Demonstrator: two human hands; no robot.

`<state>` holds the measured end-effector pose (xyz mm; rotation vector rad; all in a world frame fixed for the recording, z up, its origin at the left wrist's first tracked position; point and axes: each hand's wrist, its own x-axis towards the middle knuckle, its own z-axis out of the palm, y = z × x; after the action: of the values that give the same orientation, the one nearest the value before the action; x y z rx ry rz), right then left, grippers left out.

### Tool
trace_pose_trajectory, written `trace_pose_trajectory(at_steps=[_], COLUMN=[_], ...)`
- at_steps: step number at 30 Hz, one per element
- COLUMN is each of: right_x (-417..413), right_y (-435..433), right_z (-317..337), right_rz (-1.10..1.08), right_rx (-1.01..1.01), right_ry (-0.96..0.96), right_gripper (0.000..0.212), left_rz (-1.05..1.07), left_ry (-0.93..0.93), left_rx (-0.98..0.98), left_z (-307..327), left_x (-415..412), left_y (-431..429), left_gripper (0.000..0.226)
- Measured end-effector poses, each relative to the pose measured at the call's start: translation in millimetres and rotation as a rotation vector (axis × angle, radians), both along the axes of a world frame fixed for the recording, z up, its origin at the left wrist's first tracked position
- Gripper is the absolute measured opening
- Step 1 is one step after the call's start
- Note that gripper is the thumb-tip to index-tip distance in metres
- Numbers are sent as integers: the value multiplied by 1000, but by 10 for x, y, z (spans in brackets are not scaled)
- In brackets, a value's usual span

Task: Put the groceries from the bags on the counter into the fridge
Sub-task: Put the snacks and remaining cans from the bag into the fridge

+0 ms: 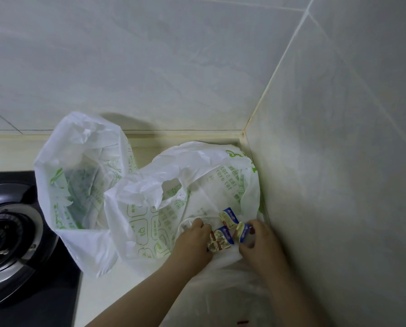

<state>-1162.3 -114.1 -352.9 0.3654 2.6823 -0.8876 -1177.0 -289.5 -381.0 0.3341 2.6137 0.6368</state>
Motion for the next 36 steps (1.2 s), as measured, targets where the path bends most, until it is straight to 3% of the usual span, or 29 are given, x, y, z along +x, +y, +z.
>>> trace_pose_trajectory(at_steps=[7, 14, 22, 29, 36], right_x=[-47, -151, -293, -505, -631], right_y=[-30, -99, -121, -206, -214], right_z=[-23, -61, 20, 32, 9], right_rz=[-30, -28, -68, 14, 76], right_rx=[-8, -12, -23, 32, 66], right_ry=[21, -26, 67, 82, -52], right_gripper=[22, 37, 5, 17, 40], left_rz=[163, 170, 141, 137, 146], left_ry=[-22, -38, -54, -71, -113], left_rx=[153, 217, 221, 146, 130], left_z=[36, 95, 39, 27, 19], left_x=[-17, -75, -101, -141, -144], left_y=[-59, -54, -6, 93, 123], left_gripper=[26, 17, 18, 40, 32])
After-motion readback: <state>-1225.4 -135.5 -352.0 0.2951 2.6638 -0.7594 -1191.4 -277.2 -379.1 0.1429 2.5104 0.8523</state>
